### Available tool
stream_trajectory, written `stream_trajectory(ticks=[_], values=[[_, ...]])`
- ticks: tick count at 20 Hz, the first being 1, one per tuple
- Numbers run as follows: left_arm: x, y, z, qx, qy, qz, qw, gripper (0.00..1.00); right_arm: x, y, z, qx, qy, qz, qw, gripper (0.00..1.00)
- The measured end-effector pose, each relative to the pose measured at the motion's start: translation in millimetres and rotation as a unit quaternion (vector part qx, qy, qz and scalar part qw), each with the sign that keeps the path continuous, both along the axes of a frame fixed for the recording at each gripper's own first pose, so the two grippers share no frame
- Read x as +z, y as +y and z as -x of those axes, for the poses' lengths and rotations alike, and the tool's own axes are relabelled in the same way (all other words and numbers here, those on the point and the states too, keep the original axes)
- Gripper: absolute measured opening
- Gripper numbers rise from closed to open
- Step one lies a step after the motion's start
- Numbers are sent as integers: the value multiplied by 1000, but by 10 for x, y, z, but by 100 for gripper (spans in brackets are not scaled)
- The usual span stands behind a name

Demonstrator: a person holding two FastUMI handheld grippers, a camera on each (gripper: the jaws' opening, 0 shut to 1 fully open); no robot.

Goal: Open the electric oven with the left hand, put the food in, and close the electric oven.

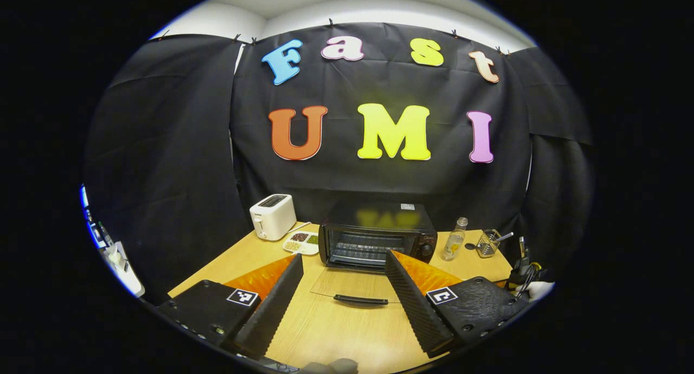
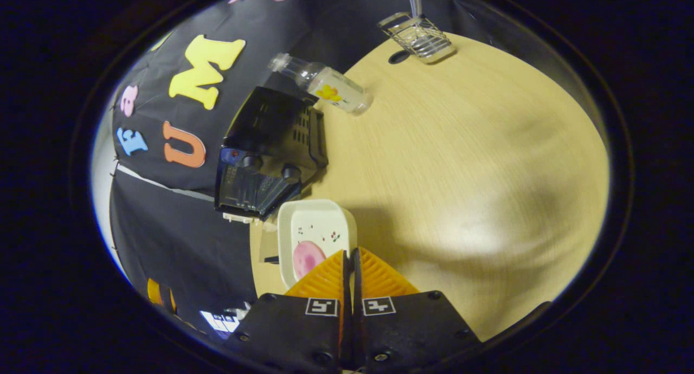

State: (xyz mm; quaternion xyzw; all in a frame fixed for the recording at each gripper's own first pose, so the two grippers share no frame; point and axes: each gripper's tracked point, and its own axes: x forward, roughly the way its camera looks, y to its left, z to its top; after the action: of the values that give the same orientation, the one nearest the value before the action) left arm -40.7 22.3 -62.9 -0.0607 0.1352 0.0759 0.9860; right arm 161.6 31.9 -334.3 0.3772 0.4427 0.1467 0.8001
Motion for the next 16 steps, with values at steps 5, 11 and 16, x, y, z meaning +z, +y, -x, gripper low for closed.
stream_trajectory(ticks=[5,11,16], values=[[-62,336,411,-26,-10,-3,1000,97,285,556,295,-45,-28,3,999,4],[-162,963,1008,-51,-5,-11,999,97,234,1361,650,-161,1,-41,986,4],[-164,1379,1344,-47,-2,-25,999,96,201,1947,546,-217,10,-87,972,4]])
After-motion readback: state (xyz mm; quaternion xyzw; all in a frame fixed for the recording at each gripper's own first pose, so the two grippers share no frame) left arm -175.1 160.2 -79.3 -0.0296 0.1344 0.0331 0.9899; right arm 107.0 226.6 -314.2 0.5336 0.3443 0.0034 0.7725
